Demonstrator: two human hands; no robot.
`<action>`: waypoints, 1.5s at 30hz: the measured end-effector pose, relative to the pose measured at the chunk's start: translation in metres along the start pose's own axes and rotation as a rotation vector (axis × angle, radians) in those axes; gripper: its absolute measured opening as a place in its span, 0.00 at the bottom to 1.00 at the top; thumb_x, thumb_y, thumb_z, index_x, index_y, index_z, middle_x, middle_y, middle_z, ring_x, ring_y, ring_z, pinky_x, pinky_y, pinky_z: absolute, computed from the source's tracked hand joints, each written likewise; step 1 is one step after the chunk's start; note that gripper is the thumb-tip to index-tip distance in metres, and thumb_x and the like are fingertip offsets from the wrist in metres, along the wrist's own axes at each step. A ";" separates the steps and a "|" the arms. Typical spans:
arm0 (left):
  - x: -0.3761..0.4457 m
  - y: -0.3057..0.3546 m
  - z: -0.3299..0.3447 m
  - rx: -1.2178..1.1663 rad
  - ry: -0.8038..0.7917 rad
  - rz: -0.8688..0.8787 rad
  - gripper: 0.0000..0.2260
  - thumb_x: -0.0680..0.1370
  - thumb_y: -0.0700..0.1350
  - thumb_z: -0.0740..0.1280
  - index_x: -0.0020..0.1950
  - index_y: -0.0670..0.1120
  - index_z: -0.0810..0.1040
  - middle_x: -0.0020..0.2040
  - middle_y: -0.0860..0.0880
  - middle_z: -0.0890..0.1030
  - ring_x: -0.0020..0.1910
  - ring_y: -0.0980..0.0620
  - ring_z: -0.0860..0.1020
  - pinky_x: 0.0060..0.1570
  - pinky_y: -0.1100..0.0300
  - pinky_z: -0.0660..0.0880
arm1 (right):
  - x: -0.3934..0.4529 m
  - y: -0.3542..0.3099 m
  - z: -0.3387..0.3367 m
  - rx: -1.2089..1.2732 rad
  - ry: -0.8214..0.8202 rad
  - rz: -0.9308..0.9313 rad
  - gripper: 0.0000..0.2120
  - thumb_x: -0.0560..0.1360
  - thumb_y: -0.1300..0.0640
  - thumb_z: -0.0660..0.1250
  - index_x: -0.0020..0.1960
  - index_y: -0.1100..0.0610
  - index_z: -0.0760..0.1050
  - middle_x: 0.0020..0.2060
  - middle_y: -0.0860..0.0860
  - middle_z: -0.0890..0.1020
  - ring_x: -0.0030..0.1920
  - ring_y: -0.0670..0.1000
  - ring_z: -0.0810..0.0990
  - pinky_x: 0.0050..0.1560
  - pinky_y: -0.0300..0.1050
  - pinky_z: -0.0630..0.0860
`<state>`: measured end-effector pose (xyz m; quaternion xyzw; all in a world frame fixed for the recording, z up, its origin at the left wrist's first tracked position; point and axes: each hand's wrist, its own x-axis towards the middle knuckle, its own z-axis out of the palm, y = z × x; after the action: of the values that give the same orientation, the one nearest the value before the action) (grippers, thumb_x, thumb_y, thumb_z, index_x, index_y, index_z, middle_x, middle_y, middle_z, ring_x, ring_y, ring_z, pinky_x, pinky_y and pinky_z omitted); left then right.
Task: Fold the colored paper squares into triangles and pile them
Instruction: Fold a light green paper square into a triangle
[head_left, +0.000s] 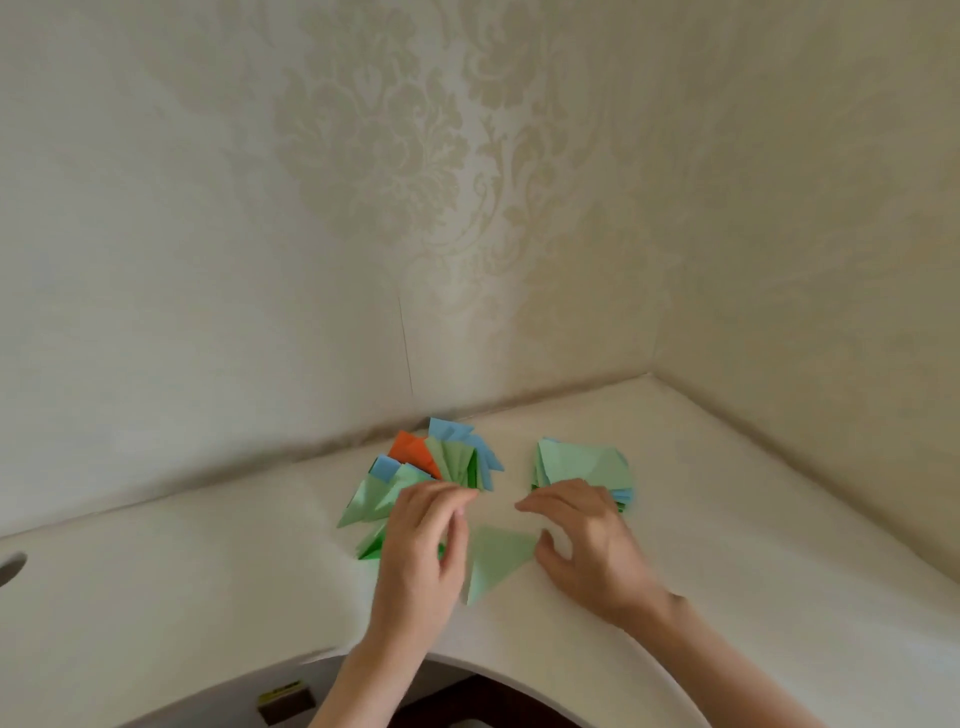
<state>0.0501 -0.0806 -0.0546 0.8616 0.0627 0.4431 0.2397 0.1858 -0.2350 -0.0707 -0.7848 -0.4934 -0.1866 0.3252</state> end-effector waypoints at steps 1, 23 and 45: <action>0.004 0.000 -0.007 -0.033 0.042 -0.018 0.10 0.77 0.38 0.61 0.53 0.43 0.80 0.50 0.53 0.78 0.53 0.55 0.75 0.54 0.65 0.70 | -0.002 -0.005 0.001 0.021 -0.072 -0.018 0.20 0.67 0.54 0.68 0.58 0.51 0.79 0.54 0.45 0.80 0.56 0.49 0.77 0.53 0.47 0.73; -0.012 -0.063 -0.035 0.103 -0.151 -0.380 0.08 0.71 0.42 0.75 0.48 0.49 0.81 0.40 0.61 0.77 0.40 0.58 0.77 0.41 0.62 0.75 | 0.007 -0.037 0.014 0.234 -0.246 0.365 0.06 0.72 0.48 0.72 0.43 0.48 0.76 0.42 0.42 0.77 0.45 0.43 0.74 0.49 0.40 0.72; -0.018 -0.072 -0.067 0.037 -0.115 -0.436 0.16 0.74 0.30 0.66 0.45 0.52 0.82 0.43 0.62 0.81 0.45 0.63 0.78 0.44 0.74 0.73 | 0.035 -0.084 0.063 0.186 -0.111 0.360 0.14 0.69 0.43 0.73 0.48 0.50 0.80 0.46 0.43 0.78 0.44 0.45 0.75 0.49 0.46 0.73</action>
<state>-0.0064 0.0009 -0.0692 0.8557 0.2416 0.3298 0.3172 0.1245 -0.1433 -0.0668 -0.8361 -0.3776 -0.0356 0.3964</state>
